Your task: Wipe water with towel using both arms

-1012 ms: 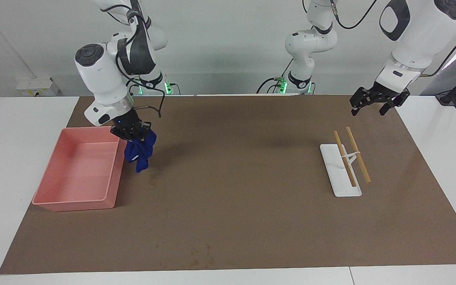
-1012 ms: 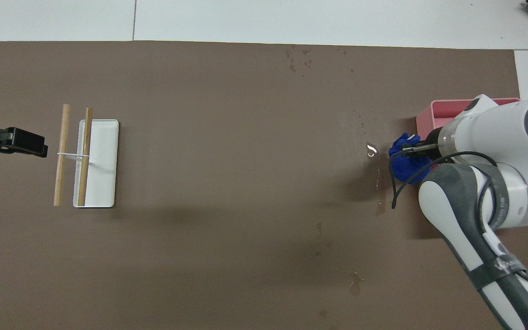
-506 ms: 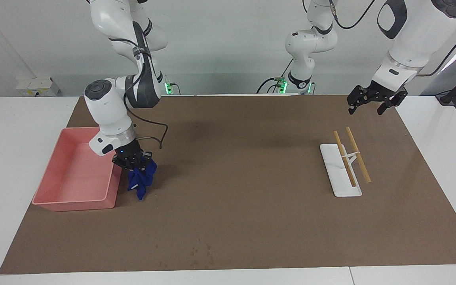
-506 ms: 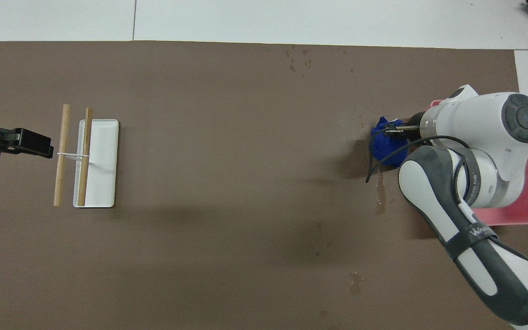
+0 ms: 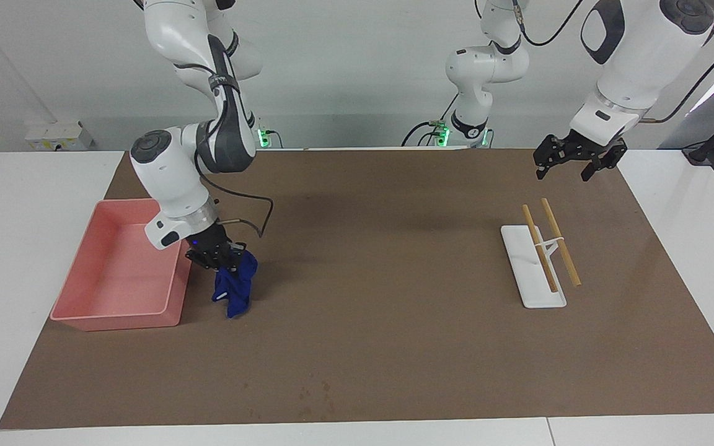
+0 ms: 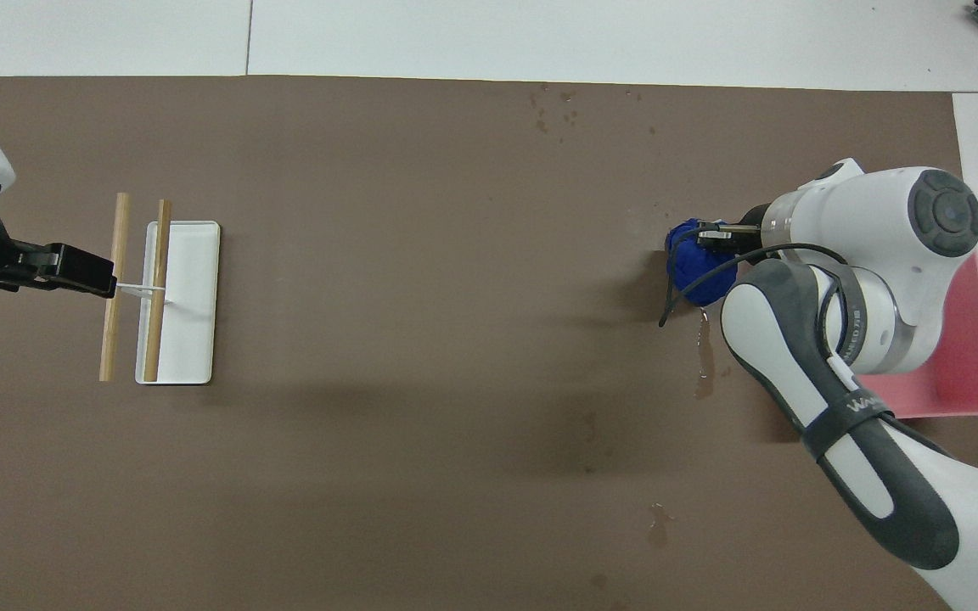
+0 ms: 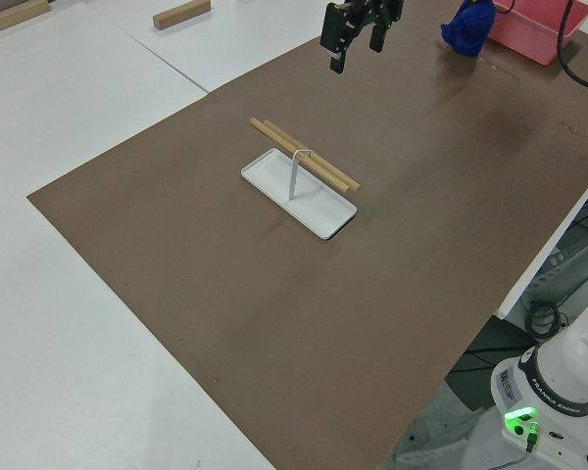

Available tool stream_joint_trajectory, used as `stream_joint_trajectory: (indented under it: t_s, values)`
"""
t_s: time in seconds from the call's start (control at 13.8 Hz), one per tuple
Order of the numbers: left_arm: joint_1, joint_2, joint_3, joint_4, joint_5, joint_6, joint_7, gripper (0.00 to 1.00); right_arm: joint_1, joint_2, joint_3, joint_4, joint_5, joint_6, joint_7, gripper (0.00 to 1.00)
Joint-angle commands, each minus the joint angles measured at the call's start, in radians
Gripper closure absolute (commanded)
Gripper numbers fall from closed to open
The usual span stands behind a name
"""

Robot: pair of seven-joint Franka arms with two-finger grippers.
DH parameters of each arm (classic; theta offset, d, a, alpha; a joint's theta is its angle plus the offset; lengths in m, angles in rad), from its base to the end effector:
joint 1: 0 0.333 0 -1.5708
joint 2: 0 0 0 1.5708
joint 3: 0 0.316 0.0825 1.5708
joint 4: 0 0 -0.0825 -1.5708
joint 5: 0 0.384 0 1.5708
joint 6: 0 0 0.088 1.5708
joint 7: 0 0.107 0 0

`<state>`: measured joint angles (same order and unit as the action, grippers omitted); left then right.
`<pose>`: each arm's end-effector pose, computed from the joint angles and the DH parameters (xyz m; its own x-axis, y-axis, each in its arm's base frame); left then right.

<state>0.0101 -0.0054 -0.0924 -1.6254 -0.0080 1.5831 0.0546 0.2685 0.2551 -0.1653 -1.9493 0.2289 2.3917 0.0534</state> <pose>0.5504 -0.0464 0.6028 0.9900 -0.1363 -0.0365 -0.1360 -0.9907 0.0095 0.6202 0.0711 0.3705 0.9793 -0.1054 0.1729 -0.0792 -0.9852 -0.1522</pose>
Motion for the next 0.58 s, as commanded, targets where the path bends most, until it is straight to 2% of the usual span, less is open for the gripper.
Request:
stream_joint_trajectory:
  t_s: [0.0,0.22,0.51]
  values:
    - [-0.018,-0.013,0.014,0.028,0.032,-0.044,0.019,0.00,-0.012,0.055,0.004,-0.032,0.012,0.117,-0.098,1.00]
    - [-0.009,-0.024,0.013,0.007,0.025,-0.029,0.013,0.00,-0.003,0.151,0.006,-0.023,0.012,0.242,-0.098,1.00]
    - [-0.010,-0.022,0.011,0.039,0.022,-0.051,0.017,0.00,0.000,0.193,0.006,-0.013,0.023,0.265,-0.095,1.00]
